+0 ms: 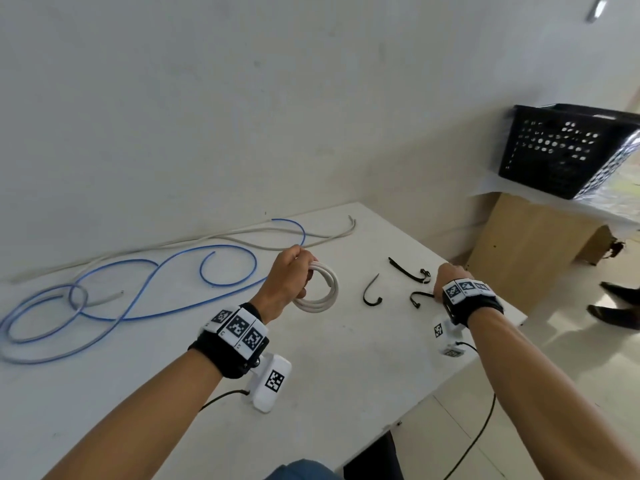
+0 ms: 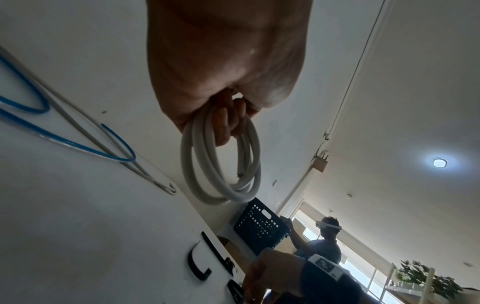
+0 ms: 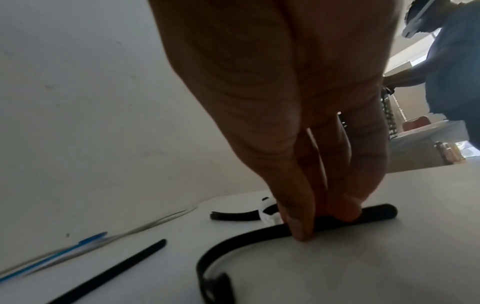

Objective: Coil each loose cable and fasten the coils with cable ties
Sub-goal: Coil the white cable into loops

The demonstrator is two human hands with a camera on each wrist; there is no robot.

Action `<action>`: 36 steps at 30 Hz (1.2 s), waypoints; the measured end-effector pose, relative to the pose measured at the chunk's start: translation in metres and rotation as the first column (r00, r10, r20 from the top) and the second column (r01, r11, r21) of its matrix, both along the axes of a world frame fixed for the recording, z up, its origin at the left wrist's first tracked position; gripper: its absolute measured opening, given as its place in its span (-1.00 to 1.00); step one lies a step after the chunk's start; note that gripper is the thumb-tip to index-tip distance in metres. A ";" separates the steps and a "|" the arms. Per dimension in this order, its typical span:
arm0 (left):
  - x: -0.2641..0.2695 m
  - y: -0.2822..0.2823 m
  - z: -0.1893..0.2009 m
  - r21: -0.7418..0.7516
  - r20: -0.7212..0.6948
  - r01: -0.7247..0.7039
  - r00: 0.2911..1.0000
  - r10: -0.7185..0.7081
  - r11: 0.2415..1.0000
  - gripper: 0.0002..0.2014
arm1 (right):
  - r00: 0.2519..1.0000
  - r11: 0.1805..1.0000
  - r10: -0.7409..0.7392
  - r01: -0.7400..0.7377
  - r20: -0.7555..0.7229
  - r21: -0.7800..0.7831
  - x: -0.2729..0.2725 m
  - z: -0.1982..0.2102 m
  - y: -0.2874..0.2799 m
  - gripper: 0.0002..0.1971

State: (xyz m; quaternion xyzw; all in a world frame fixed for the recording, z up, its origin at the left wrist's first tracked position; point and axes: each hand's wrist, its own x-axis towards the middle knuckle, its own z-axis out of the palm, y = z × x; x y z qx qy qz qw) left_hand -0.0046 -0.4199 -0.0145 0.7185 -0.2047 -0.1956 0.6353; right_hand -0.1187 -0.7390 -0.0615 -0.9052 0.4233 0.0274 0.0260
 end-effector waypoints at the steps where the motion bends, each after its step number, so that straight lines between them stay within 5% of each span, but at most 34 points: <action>1: 0.001 0.003 0.000 -0.004 -0.004 -0.010 1.000 0.010 1.000 -0.78 | 1.000 1.000 -0.001 0.000 0.011 0.030 0.006 -0.003 0.001 -0.91; 6: 0.010 0.018 -0.003 -0.007 -0.009 -0.037 0.999 0.037 0.999 -0.80 | 0.994 0.968 0.098 -0.107 0.050 0.226 0.046 -0.009 0.025 -0.80; 10: 0.021 0.029 -0.006 -0.018 -0.029 -0.077 0.997 0.077 0.997 -0.83 | 0.980 0.927 0.172 -0.195 0.099 0.320 0.065 -0.005 0.061 -0.91; 14: 0.029 0.037 -0.009 -0.030 -0.042 -0.099 0.994 0.098 0.995 -0.86 | 0.971 0.977 0.003 -0.055 0.240 0.207 0.070 -0.002 0.054 -0.70; 18: 0.030 0.036 -0.011 -0.047 -0.057 -0.099 0.994 0.096 0.994 -0.83 | 0.987 0.993 -0.079 0.065 0.139 0.104 0.052 -0.007 0.033 -0.62; 21: 0.030 0.033 -0.012 -0.055 -0.068 -0.107 0.992 0.103 0.993 -0.80 | 0.987 0.995 -0.073 0.062 0.142 0.081 0.051 -0.014 0.032 -0.79; 27: 0.038 0.043 -0.013 -0.058 -0.083 -0.134 0.988 0.129 0.989 -0.79 | 0.960 0.978 0.023 -0.079 0.281 0.191 0.082 0.016 0.072 -0.80; 29: 0.044 0.050 -0.013 -0.055 -0.088 -0.157 0.985 0.151 0.986 -0.78 | 0.906 0.939 0.102 -0.224 0.411 0.259 0.096 0.034 0.098 -0.76; 32: 0.055 0.063 -0.014 -0.052 -0.087 -0.200 0.977 0.195 0.978 -0.78 | 0.725 0.821 0.163 -0.476 0.669 0.316 0.114 0.057 0.149 -0.72; 36: 0.073 0.090 -0.019 -0.079 -0.083 -0.313 0.948 0.307 0.946 -0.79 | 0.484 0.544 0.058 -0.749 0.873 0.379 0.131 0.075 0.223 -0.66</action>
